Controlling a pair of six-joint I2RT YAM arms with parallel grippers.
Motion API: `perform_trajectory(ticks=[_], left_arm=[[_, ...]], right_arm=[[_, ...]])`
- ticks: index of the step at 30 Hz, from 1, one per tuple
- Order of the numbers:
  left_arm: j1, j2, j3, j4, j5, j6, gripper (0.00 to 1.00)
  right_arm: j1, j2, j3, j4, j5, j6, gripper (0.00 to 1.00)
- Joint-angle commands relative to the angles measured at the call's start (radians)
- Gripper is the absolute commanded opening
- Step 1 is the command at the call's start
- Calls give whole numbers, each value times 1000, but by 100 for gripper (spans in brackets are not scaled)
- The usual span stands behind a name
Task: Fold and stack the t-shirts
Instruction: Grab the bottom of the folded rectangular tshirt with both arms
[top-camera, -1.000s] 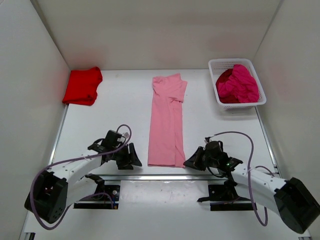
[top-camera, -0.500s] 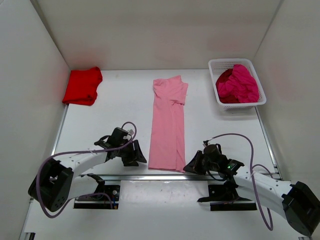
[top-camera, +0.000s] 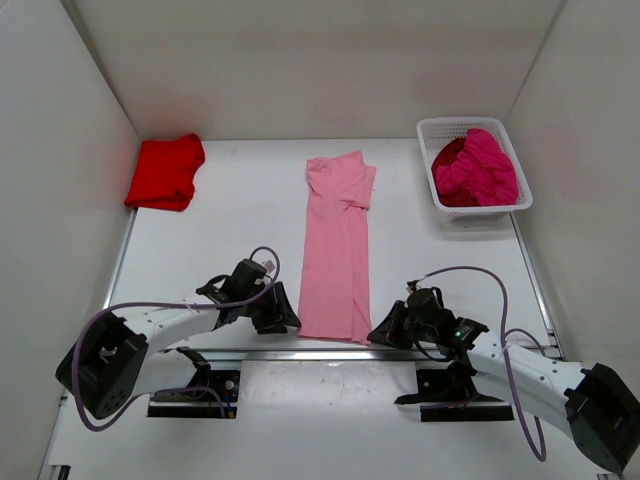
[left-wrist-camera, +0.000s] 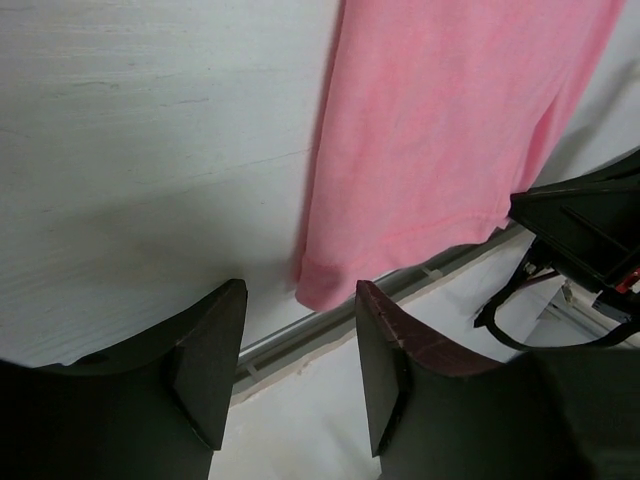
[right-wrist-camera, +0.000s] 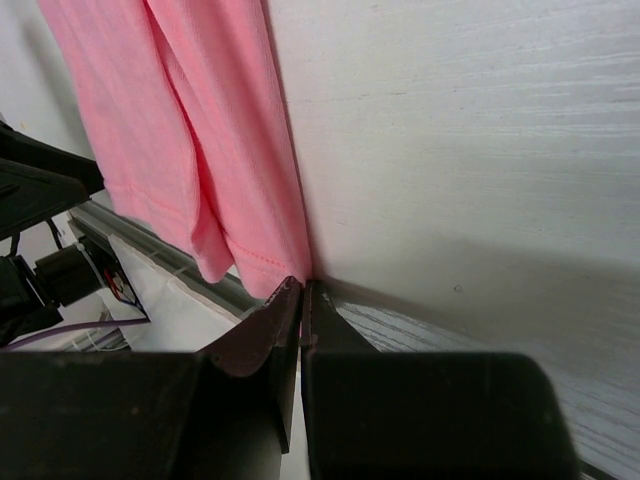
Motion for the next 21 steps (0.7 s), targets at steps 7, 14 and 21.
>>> perform_trajectory(ticks=[7, 14, 21], left_arm=[[-51, 21, -25, 33, -106, -67, 55], [-85, 47, -22, 44, -115, -75, 53], [-120, 41, -36, 44, -121, -83, 41]], right_arm=[[10, 8, 35, -4, 18, -11, 0], [10, 42, 49, 9, 9, -25, 0], [-1, 45, 59, 22, 7, -26, 0]])
